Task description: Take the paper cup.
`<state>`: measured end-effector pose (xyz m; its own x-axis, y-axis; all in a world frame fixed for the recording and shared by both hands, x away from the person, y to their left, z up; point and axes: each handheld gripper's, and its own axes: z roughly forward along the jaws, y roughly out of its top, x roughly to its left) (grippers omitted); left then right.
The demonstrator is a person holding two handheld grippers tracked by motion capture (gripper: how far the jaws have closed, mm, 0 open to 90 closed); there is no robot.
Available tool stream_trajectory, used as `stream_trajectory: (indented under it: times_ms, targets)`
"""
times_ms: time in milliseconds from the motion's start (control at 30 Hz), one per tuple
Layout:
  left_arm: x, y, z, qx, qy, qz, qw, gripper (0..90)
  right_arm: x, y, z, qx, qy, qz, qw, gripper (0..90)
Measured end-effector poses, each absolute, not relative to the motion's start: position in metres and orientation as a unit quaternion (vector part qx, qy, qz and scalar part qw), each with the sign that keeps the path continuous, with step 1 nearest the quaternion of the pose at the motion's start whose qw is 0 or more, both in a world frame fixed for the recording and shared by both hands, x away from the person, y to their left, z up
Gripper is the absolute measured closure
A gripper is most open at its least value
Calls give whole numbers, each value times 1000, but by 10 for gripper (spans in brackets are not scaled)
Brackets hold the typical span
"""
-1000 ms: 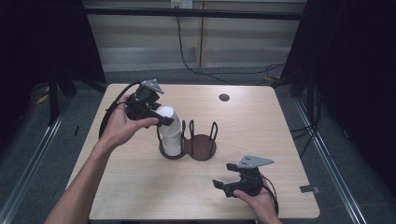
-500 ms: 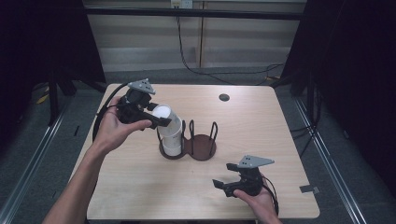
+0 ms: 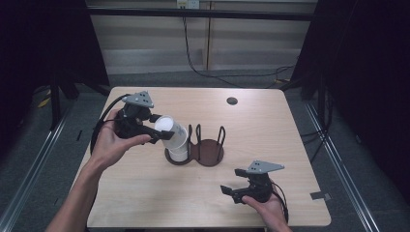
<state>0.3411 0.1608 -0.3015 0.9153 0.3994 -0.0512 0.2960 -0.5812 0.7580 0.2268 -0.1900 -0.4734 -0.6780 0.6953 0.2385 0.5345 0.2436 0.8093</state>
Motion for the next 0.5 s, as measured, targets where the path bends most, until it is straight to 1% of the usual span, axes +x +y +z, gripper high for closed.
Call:
stream_trajectory:
  times_ms: [200, 333, 500]
  targets:
    - [333, 164, -309, 888, 193, 58, 413, 370, 226, -190, -473, 392, 784, 474, 84, 147]
    - [320, 160, -313, 891, 176, 51, 416, 370, 227, -190, -473, 392, 784, 474, 83, 147]
    - [316, 160, -323, 894, 166, 45, 414, 370, 226, -190, -472, 392, 782, 477, 80, 147]
